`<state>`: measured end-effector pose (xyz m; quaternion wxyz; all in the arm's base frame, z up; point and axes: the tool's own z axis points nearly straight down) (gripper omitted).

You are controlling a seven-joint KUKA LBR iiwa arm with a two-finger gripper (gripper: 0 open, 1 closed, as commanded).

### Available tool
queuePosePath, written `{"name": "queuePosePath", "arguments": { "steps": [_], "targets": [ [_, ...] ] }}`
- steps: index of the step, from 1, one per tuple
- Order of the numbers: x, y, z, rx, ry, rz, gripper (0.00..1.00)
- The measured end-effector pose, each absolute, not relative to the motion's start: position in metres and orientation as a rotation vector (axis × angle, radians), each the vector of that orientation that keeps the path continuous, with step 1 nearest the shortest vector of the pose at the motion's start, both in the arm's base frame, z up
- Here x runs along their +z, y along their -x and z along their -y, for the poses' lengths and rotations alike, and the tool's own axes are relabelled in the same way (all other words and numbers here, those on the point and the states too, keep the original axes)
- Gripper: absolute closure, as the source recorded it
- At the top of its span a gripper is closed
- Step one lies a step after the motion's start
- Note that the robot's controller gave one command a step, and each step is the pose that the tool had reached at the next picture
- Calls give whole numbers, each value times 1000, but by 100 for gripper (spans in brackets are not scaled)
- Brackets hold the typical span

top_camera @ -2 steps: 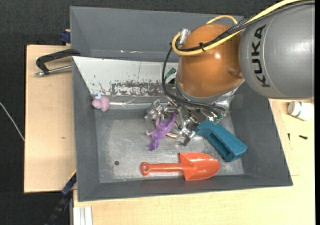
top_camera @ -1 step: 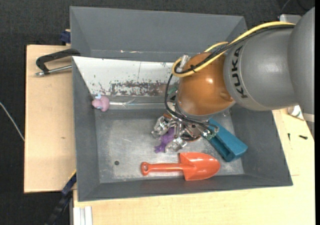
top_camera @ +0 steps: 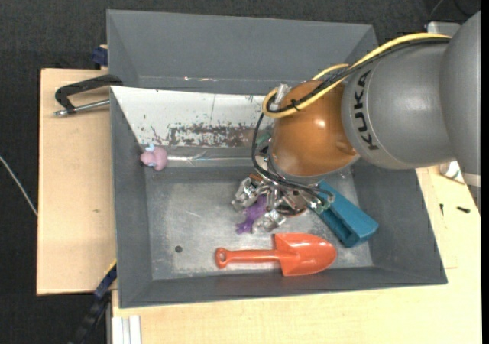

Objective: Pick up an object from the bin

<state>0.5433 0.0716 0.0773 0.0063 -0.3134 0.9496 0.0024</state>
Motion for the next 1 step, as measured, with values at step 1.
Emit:
{"name": "queuePosePath", "arguments": {
  "steps": [1],
  "targets": [
    [209, -558, -88, 1, 1183, -2904, 100]
  ]
}}
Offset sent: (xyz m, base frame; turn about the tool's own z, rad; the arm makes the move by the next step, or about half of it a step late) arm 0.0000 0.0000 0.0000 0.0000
